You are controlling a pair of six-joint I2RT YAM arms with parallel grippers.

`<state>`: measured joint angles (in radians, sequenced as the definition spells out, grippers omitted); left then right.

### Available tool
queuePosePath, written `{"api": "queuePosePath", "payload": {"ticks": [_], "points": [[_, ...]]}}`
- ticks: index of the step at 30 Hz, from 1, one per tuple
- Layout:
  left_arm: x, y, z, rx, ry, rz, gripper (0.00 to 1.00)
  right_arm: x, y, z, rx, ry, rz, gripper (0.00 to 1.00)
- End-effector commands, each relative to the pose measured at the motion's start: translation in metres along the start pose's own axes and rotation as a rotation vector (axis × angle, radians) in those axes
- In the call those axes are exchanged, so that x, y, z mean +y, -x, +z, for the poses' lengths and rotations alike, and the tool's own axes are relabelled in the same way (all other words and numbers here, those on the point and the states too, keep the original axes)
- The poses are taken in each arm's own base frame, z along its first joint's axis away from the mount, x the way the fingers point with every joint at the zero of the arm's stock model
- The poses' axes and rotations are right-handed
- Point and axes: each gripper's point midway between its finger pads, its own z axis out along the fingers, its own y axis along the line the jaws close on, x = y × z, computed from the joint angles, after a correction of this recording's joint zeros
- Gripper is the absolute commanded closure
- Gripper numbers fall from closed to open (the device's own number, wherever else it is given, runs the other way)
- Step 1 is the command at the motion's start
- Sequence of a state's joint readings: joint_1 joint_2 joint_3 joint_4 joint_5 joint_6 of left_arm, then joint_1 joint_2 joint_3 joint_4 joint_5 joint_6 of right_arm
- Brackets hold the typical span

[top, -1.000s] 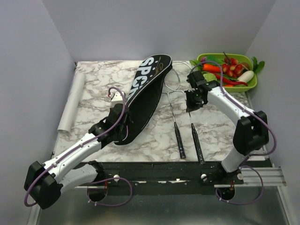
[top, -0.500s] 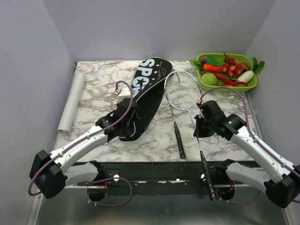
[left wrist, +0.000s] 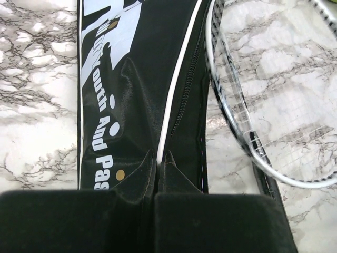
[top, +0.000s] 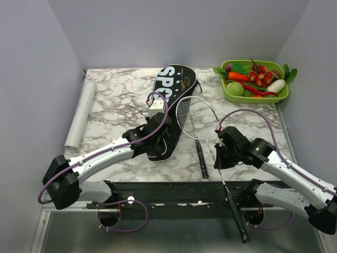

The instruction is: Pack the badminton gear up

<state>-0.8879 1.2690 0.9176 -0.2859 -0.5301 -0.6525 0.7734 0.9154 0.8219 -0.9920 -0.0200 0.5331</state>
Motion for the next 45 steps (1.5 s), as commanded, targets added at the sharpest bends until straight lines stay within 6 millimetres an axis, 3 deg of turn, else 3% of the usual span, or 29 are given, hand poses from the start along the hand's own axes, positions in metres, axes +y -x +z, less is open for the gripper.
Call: {"api": "queuePosePath", "payload": {"ticks": [1,8,12,17,19,24,32,34,37,38,39,45], "points": [[-0.002,0.023,-0.004,-0.086,0.006,-0.046,1.0,0.003,-0.017,0.006,0.055,0.007,0.03,0.99],[-0.006,0.017,-0.004,-0.084,-0.012,-0.035,1.0,0.003,-0.023,0.013,0.074,-0.007,0.036,0.99],[-0.012,0.007,-0.003,-0.063,-0.027,-0.024,1.0,0.013,-0.009,0.019,0.085,-0.004,0.006,0.99],[-0.017,-0.008,-0.005,-0.038,-0.062,-0.039,1.0,0.034,0.027,0.025,0.059,0.012,-0.041,0.99],[-0.016,-0.015,-0.005,-0.026,-0.059,-0.033,1.0,0.04,0.033,0.038,0.091,-0.001,-0.06,0.99],[-0.013,-0.033,-0.008,0.009,-0.056,-0.028,1.0,0.051,0.082,0.049,-0.006,-0.053,-0.067,0.99],[-0.035,-0.06,-0.026,0.05,-0.123,-0.031,1.0,0.049,0.145,0.127,-0.064,-0.164,-0.037,0.99],[-0.039,-0.072,-0.033,0.063,-0.127,-0.022,1.0,0.058,0.171,0.133,-0.134,-0.127,-0.022,0.99],[-0.041,-0.087,-0.039,0.078,-0.13,-0.011,1.0,0.056,0.2,0.142,-0.184,-0.115,0.003,0.99],[-0.041,-0.09,-0.04,0.08,-0.13,-0.018,1.0,0.056,0.219,0.139,-0.215,-0.101,0.019,0.99],[-0.039,-0.095,-0.041,0.087,-0.128,-0.016,1.0,0.053,0.223,0.148,-0.204,-0.103,0.027,0.99],[-0.04,-0.11,-0.049,0.106,-0.133,-0.02,1.0,0.04,0.269,0.162,-0.256,-0.053,0.103,0.99]]}}
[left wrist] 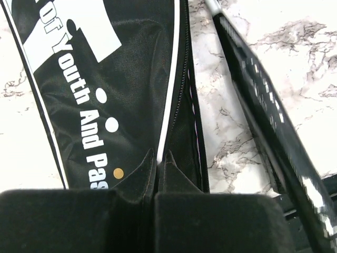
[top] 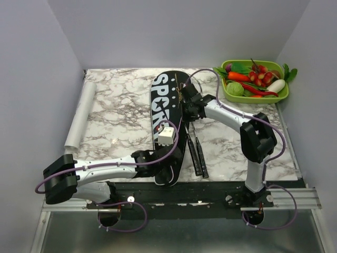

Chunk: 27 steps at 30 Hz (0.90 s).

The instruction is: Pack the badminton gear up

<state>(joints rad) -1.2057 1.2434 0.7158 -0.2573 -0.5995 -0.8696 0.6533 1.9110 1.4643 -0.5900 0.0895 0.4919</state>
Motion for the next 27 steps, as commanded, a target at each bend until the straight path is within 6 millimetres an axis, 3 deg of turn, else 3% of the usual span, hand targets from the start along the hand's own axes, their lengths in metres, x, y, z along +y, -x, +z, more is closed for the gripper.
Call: {"api": "queuePosePath", "payload": {"ticks": [1,4,8,11,12,13,14,16,18,20,21,22,24,25,26,27], "points": [[-0.006,-0.003,-0.009,-0.017,-0.017,-0.053,1.0,0.009,0.057,0.017,-0.139,0.079,0.059,0.99],[-0.012,-0.005,-0.01,-0.01,-0.032,-0.051,1.0,0.01,0.071,0.027,-0.16,0.091,0.078,0.99],[-0.023,-0.005,-0.01,-0.003,-0.063,-0.056,1.0,0.015,0.069,0.05,-0.135,0.111,0.082,0.99],[-0.029,-0.005,-0.007,-0.001,-0.075,-0.055,1.0,0.024,0.067,0.05,-0.12,0.16,0.084,0.98],[-0.031,-0.004,-0.007,-0.001,-0.075,-0.054,1.0,0.026,0.069,0.045,-0.126,0.172,0.082,0.91],[-0.031,-0.004,-0.006,-0.003,-0.071,-0.046,1.0,0.026,0.069,0.043,-0.128,0.175,0.085,0.74],[-0.03,-0.007,-0.003,0.002,-0.06,-0.031,1.0,0.024,0.064,0.041,-0.118,0.175,0.083,0.67],[-0.029,-0.005,-0.001,-0.002,-0.044,-0.015,1.0,0.025,0.065,0.026,-0.131,0.19,0.068,0.52],[-0.027,-0.005,0.003,-0.008,-0.019,0.013,1.0,0.017,0.054,0.02,-0.122,0.171,0.057,0.47],[-0.025,-0.005,0.004,-0.013,-0.011,0.015,1.0,0.006,0.054,-0.003,-0.15,0.137,0.036,0.42],[-0.025,-0.005,0.005,-0.018,-0.015,0.012,1.0,-0.002,0.04,-0.006,-0.124,0.121,0.026,0.4],[-0.024,-0.005,0.006,-0.021,-0.01,0.01,1.0,-0.012,0.039,-0.025,-0.138,0.088,0.007,0.39],[-0.023,-0.004,0.006,-0.026,-0.007,0.006,1.0,-0.022,0.026,-0.041,-0.125,0.069,-0.005,0.39],[-0.021,-0.005,0.006,-0.026,-0.002,0.008,1.0,-0.03,0.003,-0.041,-0.08,0.063,-0.022,0.39],[-0.02,-0.006,0.007,-0.028,0.003,0.01,1.0,-0.024,-0.003,-0.06,-0.086,0.125,-0.03,0.39],[-0.019,-0.006,0.007,-0.027,0.006,0.01,1.0,-0.024,-0.014,-0.066,-0.068,0.145,-0.038,0.39]]}}
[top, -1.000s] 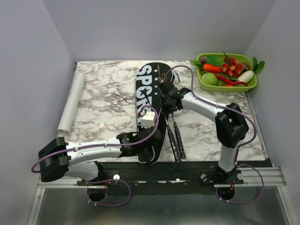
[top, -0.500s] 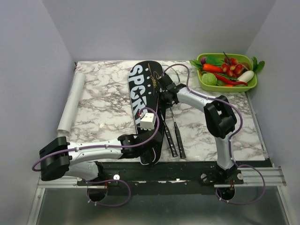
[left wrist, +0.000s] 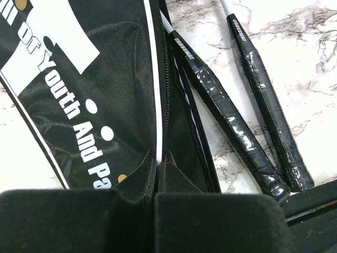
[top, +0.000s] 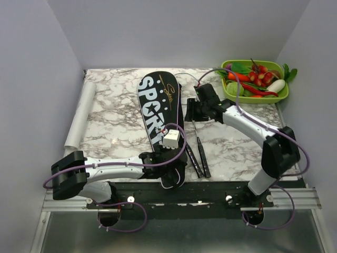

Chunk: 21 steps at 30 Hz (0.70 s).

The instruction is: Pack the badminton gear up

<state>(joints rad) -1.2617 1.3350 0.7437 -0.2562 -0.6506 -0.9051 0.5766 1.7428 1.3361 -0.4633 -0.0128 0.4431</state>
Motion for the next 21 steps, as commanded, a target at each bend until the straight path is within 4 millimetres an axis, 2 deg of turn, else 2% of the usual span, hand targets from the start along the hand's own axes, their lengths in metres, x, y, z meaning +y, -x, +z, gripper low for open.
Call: {"api": "queuePosePath", "payload": {"ticks": [1,2,3,5,9,11,14,21], "points": [[-0.007,0.009,0.0,-0.034,-0.015,-0.021,1.0,-0.017,-0.06,-0.038,0.109,0.03,-0.061,0.39],[-0.006,0.01,0.0,-0.037,-0.01,-0.021,1.0,-0.011,-0.063,-0.053,0.095,0.077,-0.068,0.39],[-0.005,0.009,0.0,-0.035,-0.007,-0.017,1.0,-0.003,-0.076,-0.059,0.125,0.139,-0.078,0.39],[-0.001,0.009,0.0,-0.039,0.009,-0.014,1.0,-0.007,-0.105,-0.065,0.185,0.144,-0.098,0.39],[0.007,0.006,0.003,-0.04,0.049,0.007,1.0,0.006,-0.142,-0.083,0.252,0.235,-0.117,0.39],[0.008,0.004,0.006,-0.034,0.062,0.015,1.0,0.013,-0.151,-0.087,0.262,0.285,-0.104,0.39],[0.008,0.002,0.01,-0.028,0.074,0.021,1.0,0.012,-0.165,-0.087,0.28,0.295,-0.085,0.39],[0.006,-0.002,0.015,-0.021,0.074,0.026,1.0,0.01,-0.198,-0.076,0.343,0.3,-0.061,0.4]]}}
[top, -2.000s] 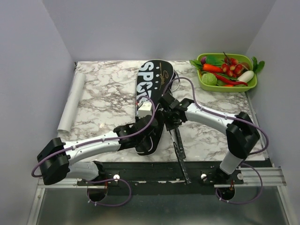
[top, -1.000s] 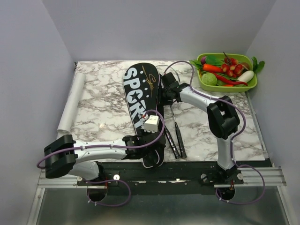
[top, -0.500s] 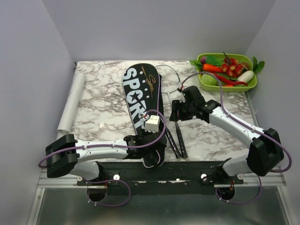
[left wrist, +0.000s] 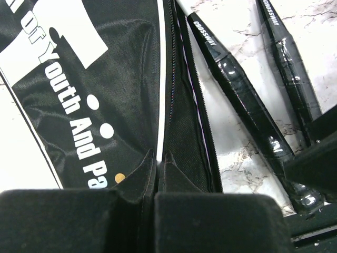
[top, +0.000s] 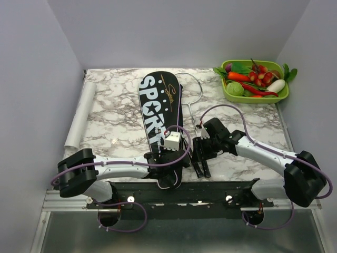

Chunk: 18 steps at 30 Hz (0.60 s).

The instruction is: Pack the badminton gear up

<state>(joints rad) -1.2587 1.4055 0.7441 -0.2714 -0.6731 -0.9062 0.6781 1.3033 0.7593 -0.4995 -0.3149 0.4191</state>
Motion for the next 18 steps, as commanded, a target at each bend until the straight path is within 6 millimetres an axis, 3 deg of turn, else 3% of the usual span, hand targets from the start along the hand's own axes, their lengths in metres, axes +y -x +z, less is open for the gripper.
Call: {"api": "queuePosePath", "payload": {"ticks": [1,15,18], "points": [[-0.007,0.014,0.002,-0.047,0.005,-0.022,1.0,0.01,-0.012,0.01,0.018,0.055,0.017,0.4],[0.002,0.02,0.002,-0.062,0.031,-0.017,1.0,-0.018,-0.041,0.038,0.071,-0.066,0.06,0.43],[0.003,0.021,0.002,-0.065,0.024,-0.021,1.0,-0.02,-0.046,0.043,0.086,-0.076,0.066,0.5]]}}
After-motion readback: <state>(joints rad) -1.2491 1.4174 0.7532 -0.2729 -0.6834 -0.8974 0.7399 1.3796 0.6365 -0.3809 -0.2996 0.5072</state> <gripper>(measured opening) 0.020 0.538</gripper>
